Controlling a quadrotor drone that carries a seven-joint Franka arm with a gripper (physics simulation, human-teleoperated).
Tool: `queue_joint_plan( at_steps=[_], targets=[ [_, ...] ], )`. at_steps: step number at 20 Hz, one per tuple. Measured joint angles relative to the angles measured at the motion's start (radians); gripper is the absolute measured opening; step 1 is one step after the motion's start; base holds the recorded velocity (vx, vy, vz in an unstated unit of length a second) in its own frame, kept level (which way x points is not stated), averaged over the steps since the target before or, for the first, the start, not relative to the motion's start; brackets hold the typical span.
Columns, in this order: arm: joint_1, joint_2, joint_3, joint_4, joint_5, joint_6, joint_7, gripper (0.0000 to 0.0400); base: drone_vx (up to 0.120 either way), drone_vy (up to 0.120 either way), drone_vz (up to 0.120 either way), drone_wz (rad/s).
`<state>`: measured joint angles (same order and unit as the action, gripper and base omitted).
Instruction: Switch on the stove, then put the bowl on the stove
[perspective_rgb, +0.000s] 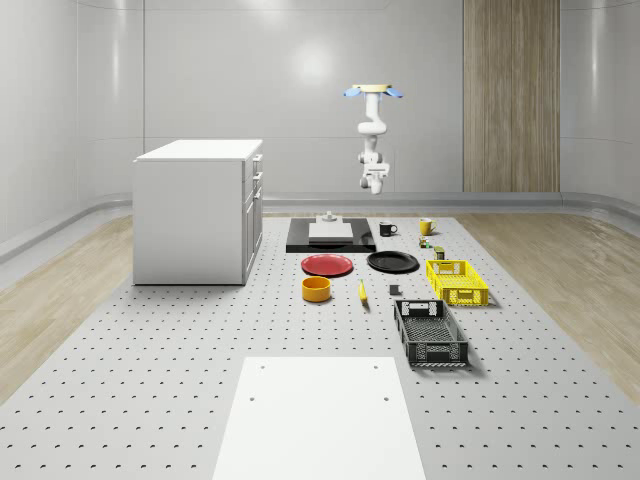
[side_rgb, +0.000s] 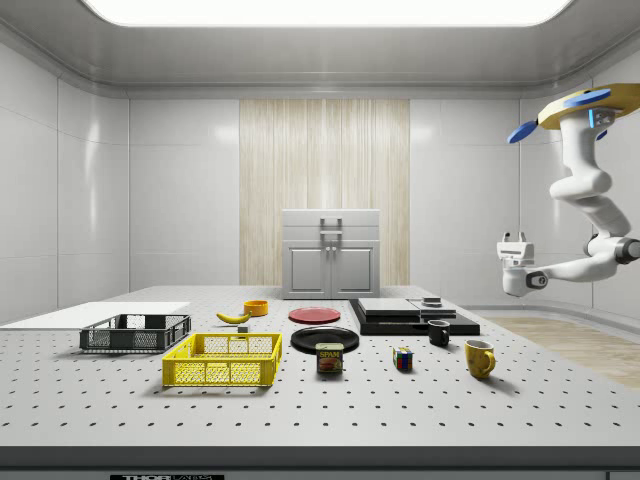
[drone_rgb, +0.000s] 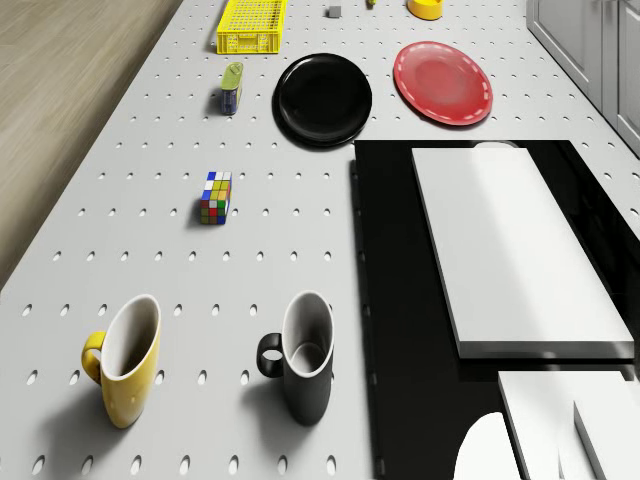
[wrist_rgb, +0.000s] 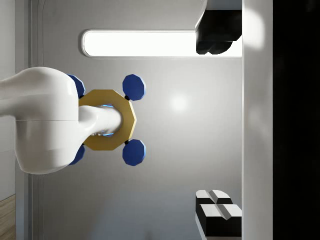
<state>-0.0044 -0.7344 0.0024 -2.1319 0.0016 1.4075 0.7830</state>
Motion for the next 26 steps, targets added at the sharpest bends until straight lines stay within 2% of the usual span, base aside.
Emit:
queue_joint_plan(
  at_steps=[4,9,26],
  targets=[
    [-0.001,0.019,0.001,0.051,0.000,-0.029,0.000,0.0400,0.000,-0.120,0.000,0.000],
    [-0.002,0.030,0.001,0.080,0.001,-0.043,-0.001,0.0400,0.000,-0.120,0.000,0.000],
    [-0.004,0.028,0.003,0.087,0.000,-0.039,-0.002,0.0400,0.000,-0.120,0.000,0.000]
  ],
)
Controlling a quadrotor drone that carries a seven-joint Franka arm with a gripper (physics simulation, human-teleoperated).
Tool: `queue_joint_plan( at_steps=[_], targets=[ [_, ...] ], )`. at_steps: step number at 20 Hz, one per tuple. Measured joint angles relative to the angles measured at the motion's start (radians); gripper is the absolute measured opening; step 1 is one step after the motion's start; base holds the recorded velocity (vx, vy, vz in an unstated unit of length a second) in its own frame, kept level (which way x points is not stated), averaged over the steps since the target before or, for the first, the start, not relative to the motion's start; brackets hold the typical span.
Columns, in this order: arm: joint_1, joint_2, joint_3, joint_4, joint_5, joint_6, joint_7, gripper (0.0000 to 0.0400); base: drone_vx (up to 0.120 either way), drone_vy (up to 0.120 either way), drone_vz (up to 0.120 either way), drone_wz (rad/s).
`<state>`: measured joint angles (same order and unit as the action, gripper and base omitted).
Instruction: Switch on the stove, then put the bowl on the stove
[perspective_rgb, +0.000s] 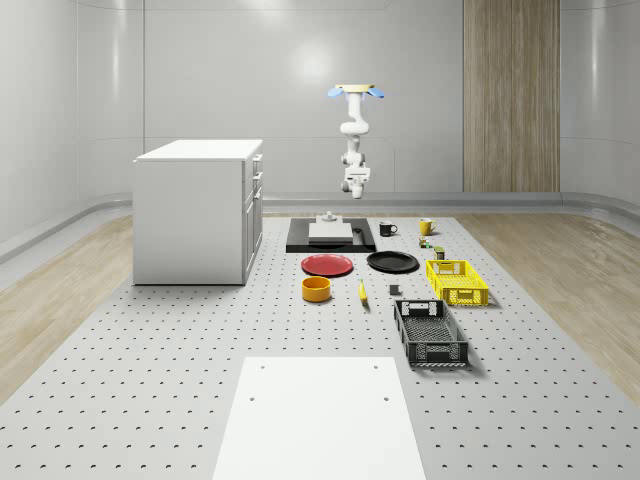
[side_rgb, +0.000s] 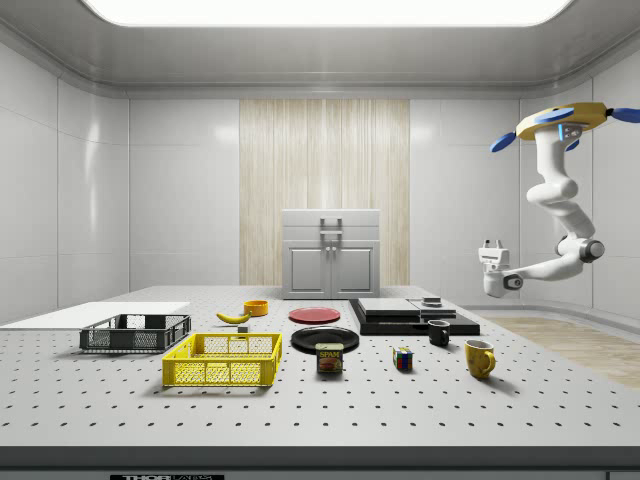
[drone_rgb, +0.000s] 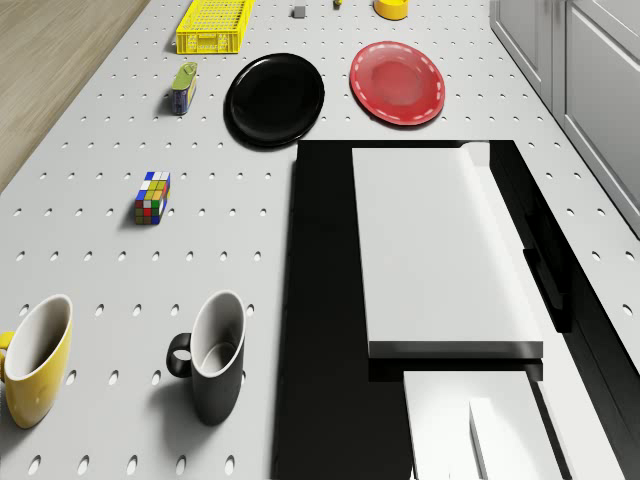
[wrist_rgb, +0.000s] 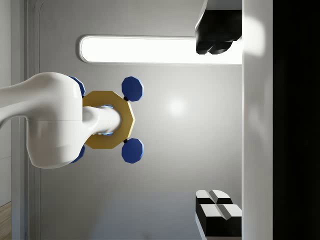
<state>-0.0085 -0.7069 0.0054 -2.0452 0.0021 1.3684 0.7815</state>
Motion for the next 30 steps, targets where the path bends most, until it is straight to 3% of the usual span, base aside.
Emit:
queue_joint_plan(
  at_steps=[6,13,23,30],
  targets=[
    [-0.001,-0.003,0.002,-0.003,-0.002,0.004,0.000,0.0400,0.007,-0.120,0.000,0.000],
    [-0.003,-0.007,0.007,-0.006,-0.009,0.010,0.001,0.0400,0.114,-0.120,0.000,0.000],
    [-0.013,-0.012,0.039,-0.013,-0.053,0.018,0.006,0.0400,0.000,-0.120,0.000,0.000],
    [-0.039,-0.019,0.126,-0.027,-0.175,0.025,0.023,0.0400,0.000,-0.120,0.000,0.000]
  ],
)
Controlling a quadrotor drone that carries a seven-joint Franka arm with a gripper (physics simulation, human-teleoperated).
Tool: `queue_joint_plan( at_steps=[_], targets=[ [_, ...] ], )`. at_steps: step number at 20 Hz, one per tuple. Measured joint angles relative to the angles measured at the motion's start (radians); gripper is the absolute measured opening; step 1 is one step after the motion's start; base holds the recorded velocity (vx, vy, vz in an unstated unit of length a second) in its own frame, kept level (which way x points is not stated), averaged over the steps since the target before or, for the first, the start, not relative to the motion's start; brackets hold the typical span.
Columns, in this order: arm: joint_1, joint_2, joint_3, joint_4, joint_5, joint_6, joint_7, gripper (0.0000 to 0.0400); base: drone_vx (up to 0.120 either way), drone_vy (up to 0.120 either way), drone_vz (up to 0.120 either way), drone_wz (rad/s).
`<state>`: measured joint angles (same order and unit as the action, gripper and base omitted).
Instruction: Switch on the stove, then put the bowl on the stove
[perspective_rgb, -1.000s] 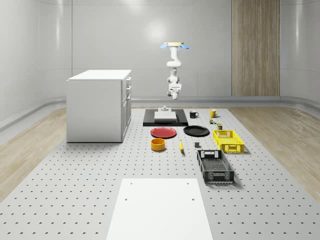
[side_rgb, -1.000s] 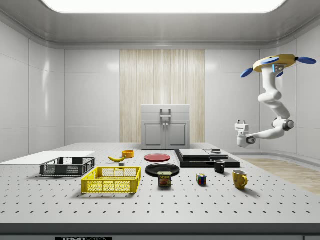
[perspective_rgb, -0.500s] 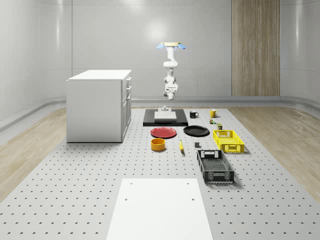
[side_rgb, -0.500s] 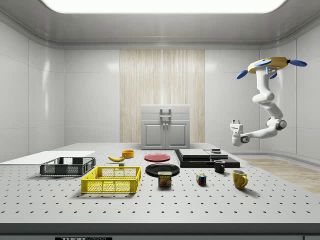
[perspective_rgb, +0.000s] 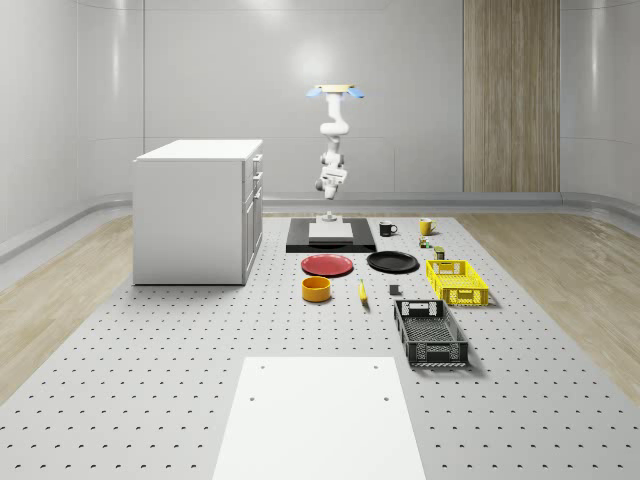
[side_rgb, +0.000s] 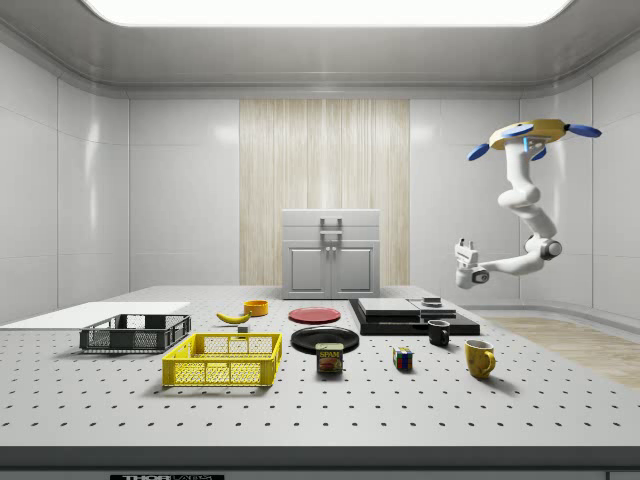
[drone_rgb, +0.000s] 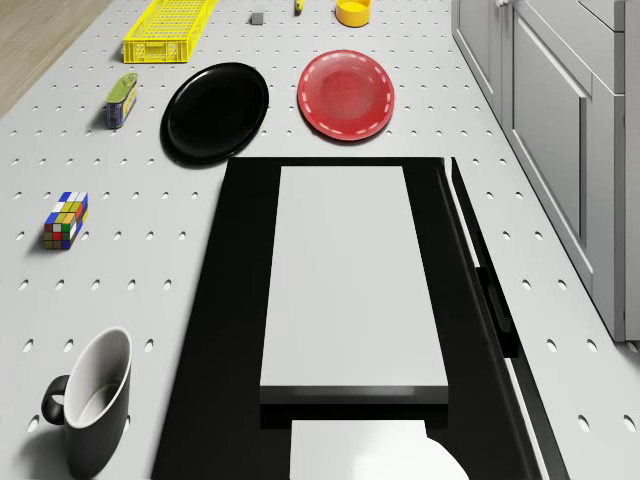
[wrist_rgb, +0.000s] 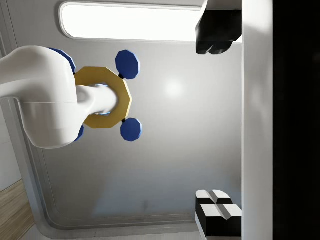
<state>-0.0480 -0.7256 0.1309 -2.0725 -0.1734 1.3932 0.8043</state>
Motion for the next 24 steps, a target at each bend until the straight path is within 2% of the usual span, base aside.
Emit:
queue_joint_plan(
  at_steps=[4,7,10,13,15,18,21,24],
  targets=[
    [-0.037,-0.009,0.116,-0.034,-0.165,0.008,0.024,0.0400,0.000,-0.110,0.000,0.000],
    [-0.084,-0.025,0.255,-0.102,-0.369,0.018,0.057,0.0400,0.000,0.000,0.000,0.000],
    [-0.156,-0.055,0.436,-0.235,-0.656,0.031,0.118,0.0400,0.000,0.000,-0.053,0.000],
    [-0.260,-0.098,0.627,-0.427,-0.995,0.031,0.219,0.0400,0.000,0.000,-0.120,0.000],
    [-0.351,-0.127,0.739,-0.553,-1.215,0.011,0.306,0.0400,0.000,0.000,-0.120,0.000],
    [-0.512,-0.168,0.873,-0.692,-1.481,-0.050,0.439,0.0400,0.000,0.000,-0.120,0.000],
    [-0.666,-0.205,0.965,-0.766,-1.648,-0.121,0.549,0.0400,0.013,0.000,-0.120,0.000],
    [-0.783,-0.240,1.026,-0.800,-1.739,-0.176,0.627,0.0400,0.120,0.000,-0.120,0.000]
  ],
)
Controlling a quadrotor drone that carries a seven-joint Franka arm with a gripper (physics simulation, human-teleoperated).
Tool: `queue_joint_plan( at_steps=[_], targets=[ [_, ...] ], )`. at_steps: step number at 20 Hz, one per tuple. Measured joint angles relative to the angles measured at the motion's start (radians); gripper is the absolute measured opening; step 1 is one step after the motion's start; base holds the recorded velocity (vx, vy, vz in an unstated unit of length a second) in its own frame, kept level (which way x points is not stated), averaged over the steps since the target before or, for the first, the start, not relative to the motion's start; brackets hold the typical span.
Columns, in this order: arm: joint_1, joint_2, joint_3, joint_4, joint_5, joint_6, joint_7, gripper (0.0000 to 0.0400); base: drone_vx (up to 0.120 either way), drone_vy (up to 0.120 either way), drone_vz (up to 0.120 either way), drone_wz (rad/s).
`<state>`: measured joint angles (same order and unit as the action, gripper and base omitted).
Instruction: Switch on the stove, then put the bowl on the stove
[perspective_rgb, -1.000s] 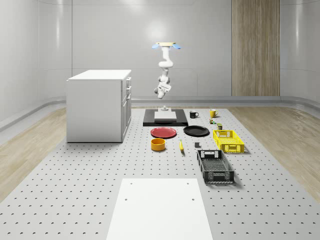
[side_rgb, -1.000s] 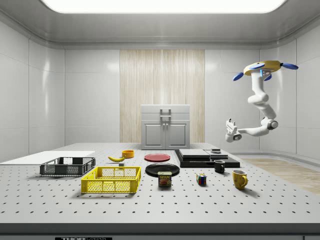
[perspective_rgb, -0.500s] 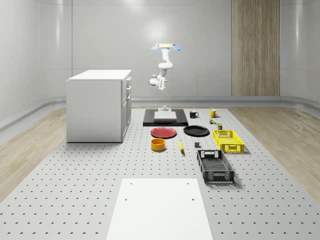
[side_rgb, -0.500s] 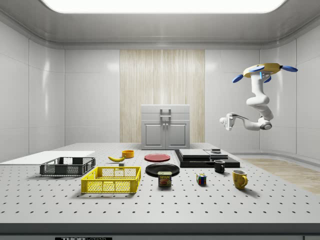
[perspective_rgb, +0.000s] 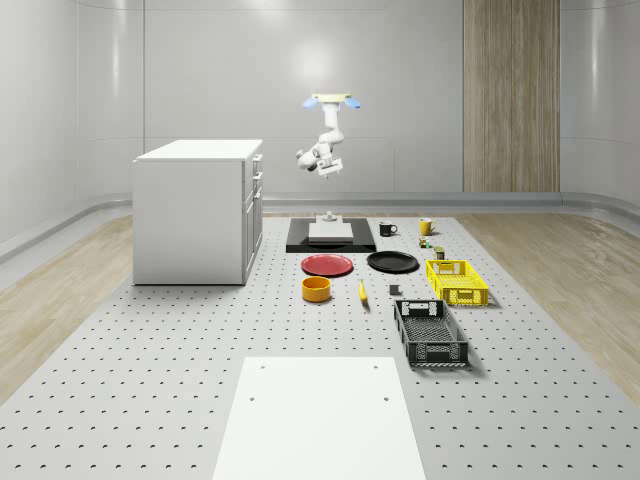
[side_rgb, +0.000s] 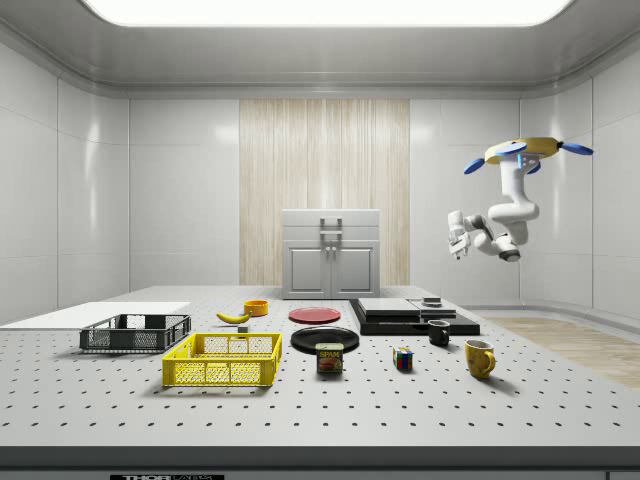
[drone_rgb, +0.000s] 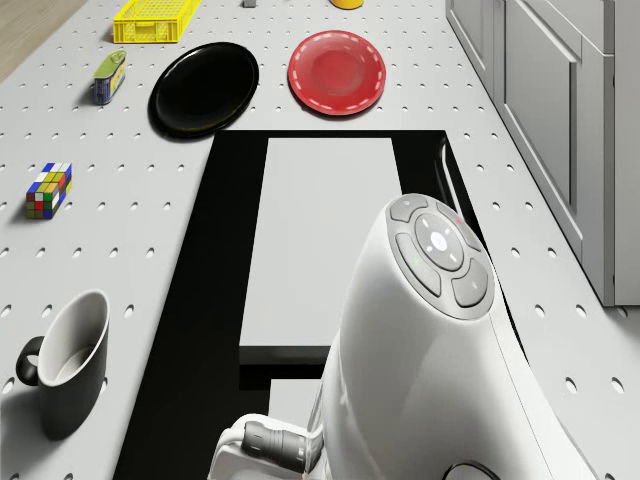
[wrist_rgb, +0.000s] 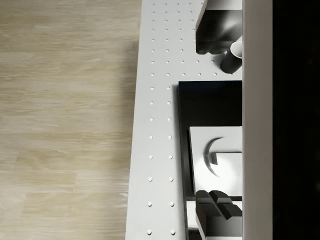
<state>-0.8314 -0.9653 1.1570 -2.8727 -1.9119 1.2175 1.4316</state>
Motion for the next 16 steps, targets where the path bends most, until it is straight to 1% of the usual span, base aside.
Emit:
queue_joint_plan(
  at_steps=[3,7,11,16],
  targets=[
    [-0.080,-0.029,0.039,-0.015,-0.045,-0.033,0.052,0.0400,0.120,0.000,-0.120,0.000],
    [-0.144,-0.062,0.070,-0.022,-0.068,-0.051,0.095,0.0400,0.120,0.000,-0.120,0.000],
    [-0.181,-0.089,0.090,-0.023,-0.071,-0.050,0.121,0.0400,0.120,0.000,-0.120,0.000],
    [-0.207,-0.119,0.106,-0.023,-0.064,-0.037,0.141,0.0400,0.120,0.000,-0.120,0.000]
  ],
)
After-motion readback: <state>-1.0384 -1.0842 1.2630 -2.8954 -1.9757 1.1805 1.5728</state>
